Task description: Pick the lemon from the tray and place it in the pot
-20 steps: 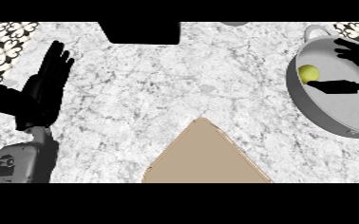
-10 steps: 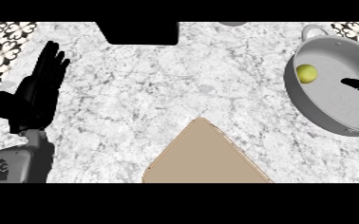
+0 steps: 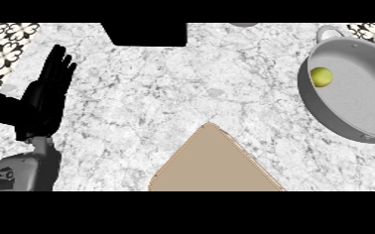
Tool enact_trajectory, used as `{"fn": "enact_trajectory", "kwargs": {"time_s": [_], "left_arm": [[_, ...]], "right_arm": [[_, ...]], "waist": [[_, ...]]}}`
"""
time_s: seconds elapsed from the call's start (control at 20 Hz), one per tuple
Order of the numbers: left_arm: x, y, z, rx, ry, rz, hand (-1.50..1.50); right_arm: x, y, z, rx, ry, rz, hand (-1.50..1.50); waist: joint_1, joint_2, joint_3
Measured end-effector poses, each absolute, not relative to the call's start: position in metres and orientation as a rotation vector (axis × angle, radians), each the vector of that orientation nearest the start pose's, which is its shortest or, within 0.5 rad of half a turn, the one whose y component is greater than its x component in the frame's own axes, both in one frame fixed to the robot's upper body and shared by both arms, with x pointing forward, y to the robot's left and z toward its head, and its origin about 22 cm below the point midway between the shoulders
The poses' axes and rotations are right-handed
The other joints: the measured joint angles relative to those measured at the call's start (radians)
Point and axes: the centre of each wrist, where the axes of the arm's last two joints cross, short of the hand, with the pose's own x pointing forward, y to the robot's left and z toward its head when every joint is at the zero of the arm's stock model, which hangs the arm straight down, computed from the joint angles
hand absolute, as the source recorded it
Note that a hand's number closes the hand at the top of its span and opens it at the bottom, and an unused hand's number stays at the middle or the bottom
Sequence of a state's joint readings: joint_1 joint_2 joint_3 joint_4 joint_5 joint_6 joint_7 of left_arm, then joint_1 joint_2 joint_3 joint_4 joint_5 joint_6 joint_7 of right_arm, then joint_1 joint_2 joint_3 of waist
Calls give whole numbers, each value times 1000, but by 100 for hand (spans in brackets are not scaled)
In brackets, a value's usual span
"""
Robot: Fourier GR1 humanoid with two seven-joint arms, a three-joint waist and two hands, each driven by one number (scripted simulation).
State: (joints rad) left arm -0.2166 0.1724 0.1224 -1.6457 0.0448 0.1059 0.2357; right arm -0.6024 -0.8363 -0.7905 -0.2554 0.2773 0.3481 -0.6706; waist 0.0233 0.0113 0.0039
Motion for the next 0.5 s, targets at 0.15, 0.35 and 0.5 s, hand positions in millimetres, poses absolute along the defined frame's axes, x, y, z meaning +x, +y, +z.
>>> {"fn": "enact_trajectory", "kwargs": {"time_s": [0.15,0.35,0.5], "left_arm": [[284,269,87,176,-1627,53,0],[280,273,83,181,-1630,55,0],[281,268,83,173,-1631,57,0]], "right_arm": [[251,-572,76,-532,-1722,-60,-150],[230,-587,80,-555,-1690,-49,-150],[224,-590,79,-567,-1679,-43,-150]], "waist": [[2,0,1],[3,0,1],[3,1,2]]}}
